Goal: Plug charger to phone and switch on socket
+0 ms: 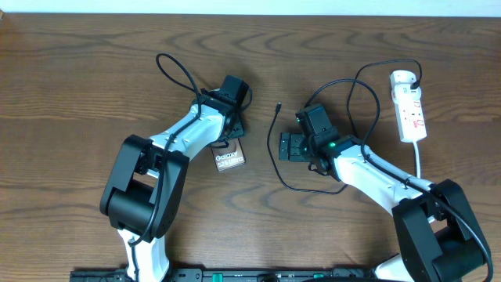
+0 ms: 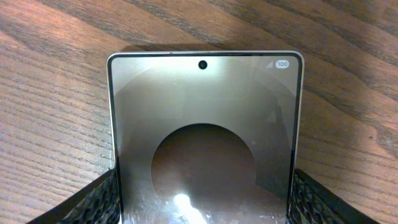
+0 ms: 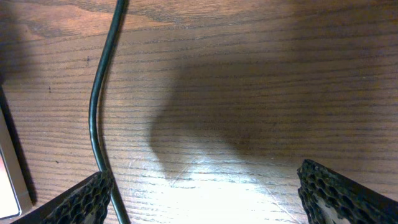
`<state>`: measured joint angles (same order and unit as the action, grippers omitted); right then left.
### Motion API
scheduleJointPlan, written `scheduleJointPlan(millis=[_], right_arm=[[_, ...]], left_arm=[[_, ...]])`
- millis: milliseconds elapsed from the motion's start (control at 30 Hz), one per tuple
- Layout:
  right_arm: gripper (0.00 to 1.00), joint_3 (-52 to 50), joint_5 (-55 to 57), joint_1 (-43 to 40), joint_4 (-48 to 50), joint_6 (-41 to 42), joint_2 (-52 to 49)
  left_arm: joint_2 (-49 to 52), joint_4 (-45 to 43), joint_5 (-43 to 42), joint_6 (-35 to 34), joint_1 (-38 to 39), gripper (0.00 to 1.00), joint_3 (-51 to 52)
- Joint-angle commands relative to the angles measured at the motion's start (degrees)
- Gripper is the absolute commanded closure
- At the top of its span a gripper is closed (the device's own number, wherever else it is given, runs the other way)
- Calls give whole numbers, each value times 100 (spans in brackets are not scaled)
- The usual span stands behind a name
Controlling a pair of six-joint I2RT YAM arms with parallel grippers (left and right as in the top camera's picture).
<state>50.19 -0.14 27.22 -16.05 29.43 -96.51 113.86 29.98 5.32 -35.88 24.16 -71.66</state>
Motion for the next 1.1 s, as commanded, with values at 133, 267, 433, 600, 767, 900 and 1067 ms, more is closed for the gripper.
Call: scheduleJointPlan(millis=[133,267,433,600,767,900,1067], right_arm=[[6,70,114,-52,-7,-81,-26],[5,70,114,-52,-7,-81,-26],[5,70,114,-52,-9,-81,-26],[6,70,111,-50,-7,-81,-26],[6,70,111,-50,-7,-81,-26],[6,70,111,-50,-7,-81,-26],[6,70,111,-50,-7,-81,-26]], left_arm=[[501,35,-319,-37,2,34,229],[437,61,-317,-33,2,34,188],[227,168,-317,9,2,35,175],[-94,369,-319,9,-2,45,155],[-468,426,-319,7,-2,48,155],[-638,433,-319,7,-2,51,155],[-651,457,-317,7,-2,68,155]])
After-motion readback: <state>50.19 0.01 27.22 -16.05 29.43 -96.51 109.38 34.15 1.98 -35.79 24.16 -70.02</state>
